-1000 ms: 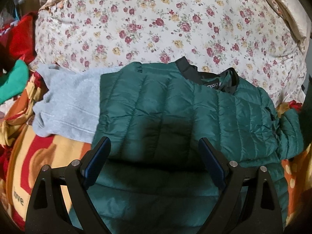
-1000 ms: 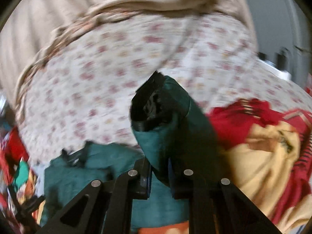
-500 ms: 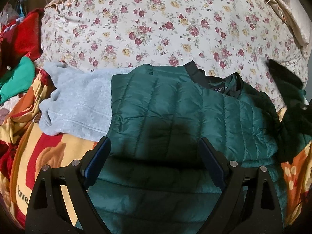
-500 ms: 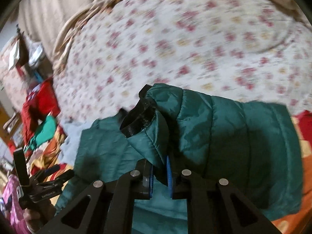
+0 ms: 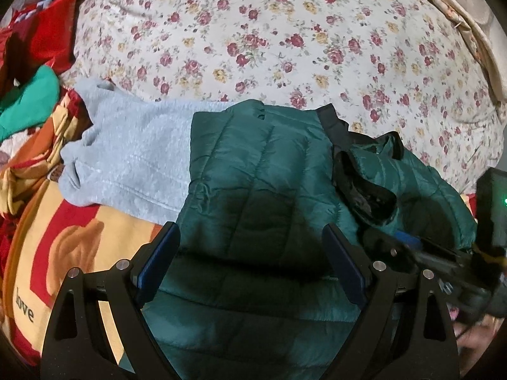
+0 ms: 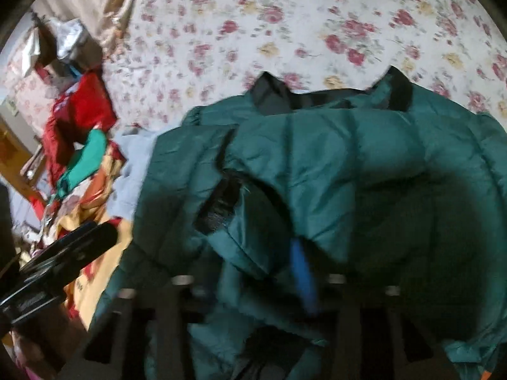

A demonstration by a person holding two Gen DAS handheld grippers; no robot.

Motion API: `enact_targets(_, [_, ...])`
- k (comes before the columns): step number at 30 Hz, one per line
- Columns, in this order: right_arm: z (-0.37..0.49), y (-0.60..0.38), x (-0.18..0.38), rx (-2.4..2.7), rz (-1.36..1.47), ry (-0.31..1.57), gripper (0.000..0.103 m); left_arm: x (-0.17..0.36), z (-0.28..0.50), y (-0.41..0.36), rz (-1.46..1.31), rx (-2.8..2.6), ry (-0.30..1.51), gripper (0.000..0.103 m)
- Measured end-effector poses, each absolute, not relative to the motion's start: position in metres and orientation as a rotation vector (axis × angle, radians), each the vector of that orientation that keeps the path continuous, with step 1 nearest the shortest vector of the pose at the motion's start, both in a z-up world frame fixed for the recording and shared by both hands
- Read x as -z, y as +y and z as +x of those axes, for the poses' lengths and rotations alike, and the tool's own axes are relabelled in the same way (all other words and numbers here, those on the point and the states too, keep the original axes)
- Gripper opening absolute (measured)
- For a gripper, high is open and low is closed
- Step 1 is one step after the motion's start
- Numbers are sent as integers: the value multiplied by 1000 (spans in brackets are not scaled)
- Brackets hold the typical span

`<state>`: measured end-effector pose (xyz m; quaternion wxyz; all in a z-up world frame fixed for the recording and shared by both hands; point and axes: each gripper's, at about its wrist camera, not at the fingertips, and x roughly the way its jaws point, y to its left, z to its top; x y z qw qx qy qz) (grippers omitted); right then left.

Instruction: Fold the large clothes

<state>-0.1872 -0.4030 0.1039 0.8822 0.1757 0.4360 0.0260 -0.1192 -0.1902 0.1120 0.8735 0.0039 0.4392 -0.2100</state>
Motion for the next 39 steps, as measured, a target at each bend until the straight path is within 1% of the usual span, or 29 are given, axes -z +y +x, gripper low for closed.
enact_targets(1, [-188,-401,-107,-54,348,911,59,-112,-119,-190,6,438,918,91])
enact_targets(7, [-215,-395,-134,-20,189,880,59,-112,-124,-192,16,446,902,91])
enact_targets(11, [-238,-409,-148,35,160,846,59,-114,-129,-193,18,459,889,91])
enact_targets(15, [-269,-429,-167,71,185,791,59,-115,-134,-195,7,479,882,91])
enact_targets(17, [-287,-441,-176,105,189,755,61,-115,-138,-198,13,477,880,91])
enact_targets(19, [-302,-453,-184,142,205,723,66,-116,-139,-205,17,497,892,91])
enact_targets(22, [-319,-478,-190,214,252,678,67,-117,-140,-216,27,529,907,91])
enact_targets(26, [-341,-515,-188,272,362,649,68,-123,-134,-245,34,553,900,91])
enact_targets(30, [-359,-538,-178,308,441,648,68,-115,-122,-282,89,550,967,91])
enact_targets(33, [-368,-549,-174,332,447,647,68,-95,-115,-317,175,542,1042,91])
enact_targets(34, [-370,-553,-173,336,453,648,68,-90,-114,-323,194,542,1053,84])
enact_targets(35, [-371,-556,-171,344,463,653,68,-83,-114,-332,217,545,1067,64])
enact_targets(36, [-372,-559,-169,347,470,659,68,-81,-114,-335,215,554,1071,54])
enact_targets(37, [-372,-562,-165,347,478,669,68,-82,-116,-335,203,559,1064,34])
enact_targets(38, [-371,-564,-162,347,485,680,68,-88,-118,-335,189,561,1044,20])
enact_targets(39, [-369,-565,-157,348,489,695,68,-94,-119,-335,189,561,1025,19])
